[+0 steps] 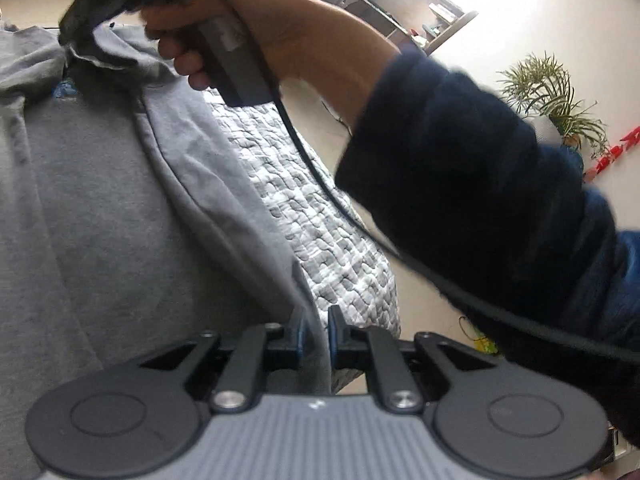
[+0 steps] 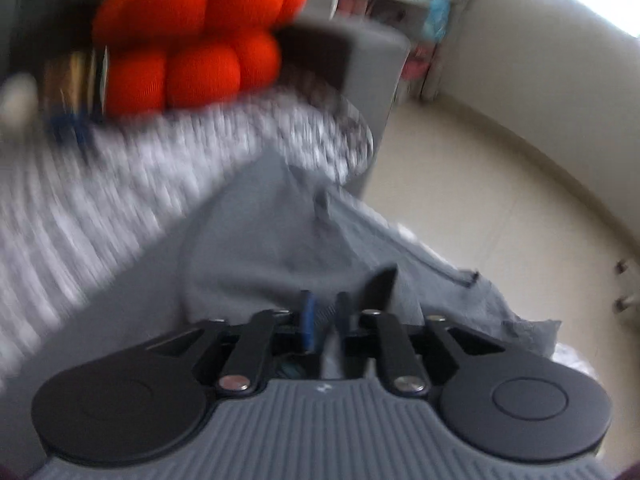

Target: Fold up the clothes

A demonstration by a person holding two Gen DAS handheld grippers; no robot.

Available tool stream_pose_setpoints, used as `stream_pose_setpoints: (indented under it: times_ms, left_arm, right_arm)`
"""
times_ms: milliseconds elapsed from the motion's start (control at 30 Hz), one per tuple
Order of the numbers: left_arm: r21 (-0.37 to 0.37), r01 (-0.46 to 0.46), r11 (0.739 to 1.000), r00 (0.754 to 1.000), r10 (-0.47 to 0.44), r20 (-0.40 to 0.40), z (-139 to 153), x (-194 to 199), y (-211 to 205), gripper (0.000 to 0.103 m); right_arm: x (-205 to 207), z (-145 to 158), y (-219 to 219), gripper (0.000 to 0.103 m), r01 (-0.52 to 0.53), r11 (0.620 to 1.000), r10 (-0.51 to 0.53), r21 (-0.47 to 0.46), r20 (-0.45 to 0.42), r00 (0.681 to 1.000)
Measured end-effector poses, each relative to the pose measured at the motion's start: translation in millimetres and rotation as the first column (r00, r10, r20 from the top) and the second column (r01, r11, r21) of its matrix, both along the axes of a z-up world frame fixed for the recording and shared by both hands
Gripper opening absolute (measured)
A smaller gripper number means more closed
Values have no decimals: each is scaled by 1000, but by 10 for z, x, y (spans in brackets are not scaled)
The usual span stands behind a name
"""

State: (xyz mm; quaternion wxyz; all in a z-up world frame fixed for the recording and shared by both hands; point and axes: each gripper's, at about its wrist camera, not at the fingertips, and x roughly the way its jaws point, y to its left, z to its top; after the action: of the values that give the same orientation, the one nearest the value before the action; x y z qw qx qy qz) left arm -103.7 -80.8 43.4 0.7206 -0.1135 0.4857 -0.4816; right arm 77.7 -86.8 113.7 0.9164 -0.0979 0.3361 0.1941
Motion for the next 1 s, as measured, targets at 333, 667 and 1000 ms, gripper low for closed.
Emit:
stream_pose_setpoints:
  times_ms: [333, 667, 1000]
  left_arm:
    - [0, -268, 963, 963, 268, 33, 169, 616, 311, 25]
    - [28, -502, 864, 863, 498, 84, 295, 1350, 461, 47]
    - [245, -579, 778, 814, 538, 217, 49, 2467, -280, 65]
  right_arm:
    - [-1464, 277, -1105, 48, 271, 905, -260, 329, -78, 963]
    - [-2621, 62, -514, 49, 207, 902, -123, 378, -236, 964]
    - [-2878, -233, 2, 36, 323, 925, -243, 199, -344, 907]
